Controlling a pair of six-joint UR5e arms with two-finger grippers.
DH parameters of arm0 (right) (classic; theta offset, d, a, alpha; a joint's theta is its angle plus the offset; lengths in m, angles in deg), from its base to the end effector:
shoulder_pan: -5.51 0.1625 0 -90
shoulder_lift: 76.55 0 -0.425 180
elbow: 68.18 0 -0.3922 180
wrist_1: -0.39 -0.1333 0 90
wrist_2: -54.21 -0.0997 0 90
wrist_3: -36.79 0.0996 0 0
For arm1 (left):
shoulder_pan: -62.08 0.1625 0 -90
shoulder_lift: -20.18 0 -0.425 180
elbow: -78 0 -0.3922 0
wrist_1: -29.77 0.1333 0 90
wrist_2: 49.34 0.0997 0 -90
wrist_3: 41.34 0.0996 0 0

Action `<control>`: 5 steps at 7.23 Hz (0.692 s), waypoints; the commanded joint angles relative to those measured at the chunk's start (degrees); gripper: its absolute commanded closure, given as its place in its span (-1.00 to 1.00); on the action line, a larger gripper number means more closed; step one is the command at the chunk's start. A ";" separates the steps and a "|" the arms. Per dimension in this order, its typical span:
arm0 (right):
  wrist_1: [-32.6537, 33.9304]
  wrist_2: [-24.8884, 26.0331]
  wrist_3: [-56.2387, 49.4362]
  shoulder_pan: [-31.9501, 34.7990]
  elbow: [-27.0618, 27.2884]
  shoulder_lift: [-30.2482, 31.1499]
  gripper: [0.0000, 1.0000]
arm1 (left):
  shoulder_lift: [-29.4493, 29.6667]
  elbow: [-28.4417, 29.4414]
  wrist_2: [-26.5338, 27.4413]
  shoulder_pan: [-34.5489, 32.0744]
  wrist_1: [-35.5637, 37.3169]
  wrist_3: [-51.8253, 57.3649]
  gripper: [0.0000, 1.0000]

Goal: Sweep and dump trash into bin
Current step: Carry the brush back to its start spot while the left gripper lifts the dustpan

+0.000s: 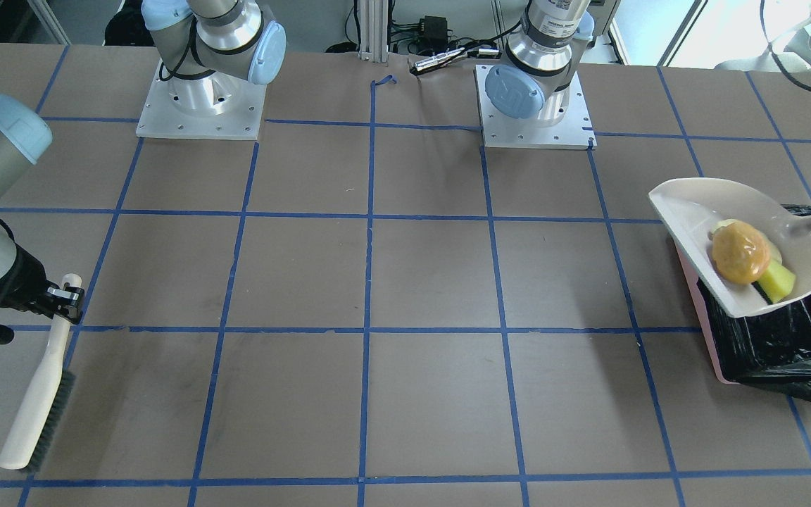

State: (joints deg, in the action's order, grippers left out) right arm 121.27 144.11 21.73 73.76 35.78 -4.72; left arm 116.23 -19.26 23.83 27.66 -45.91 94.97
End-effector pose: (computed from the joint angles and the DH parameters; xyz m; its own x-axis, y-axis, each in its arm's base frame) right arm -0.0843 -0.5716 0.2560 -0.9932 0.1166 -0.0074 0.1164 0.9930 0.0206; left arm 0.3438 -0.4321 0.4013 -0.1755 0.9592 -0.2215 0.9730 0.1348 -0.1872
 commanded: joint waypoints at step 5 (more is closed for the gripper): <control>0.76 0.01 -4.98 -0.40 1.51 -0.02 1.00 | 4.94 5.51 20.45 2.45 30.24 18.72 1.00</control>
State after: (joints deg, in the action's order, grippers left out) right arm 121.90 144.10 16.76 73.36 37.24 -4.58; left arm 121.02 -12.30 38.02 31.95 -25.10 112.07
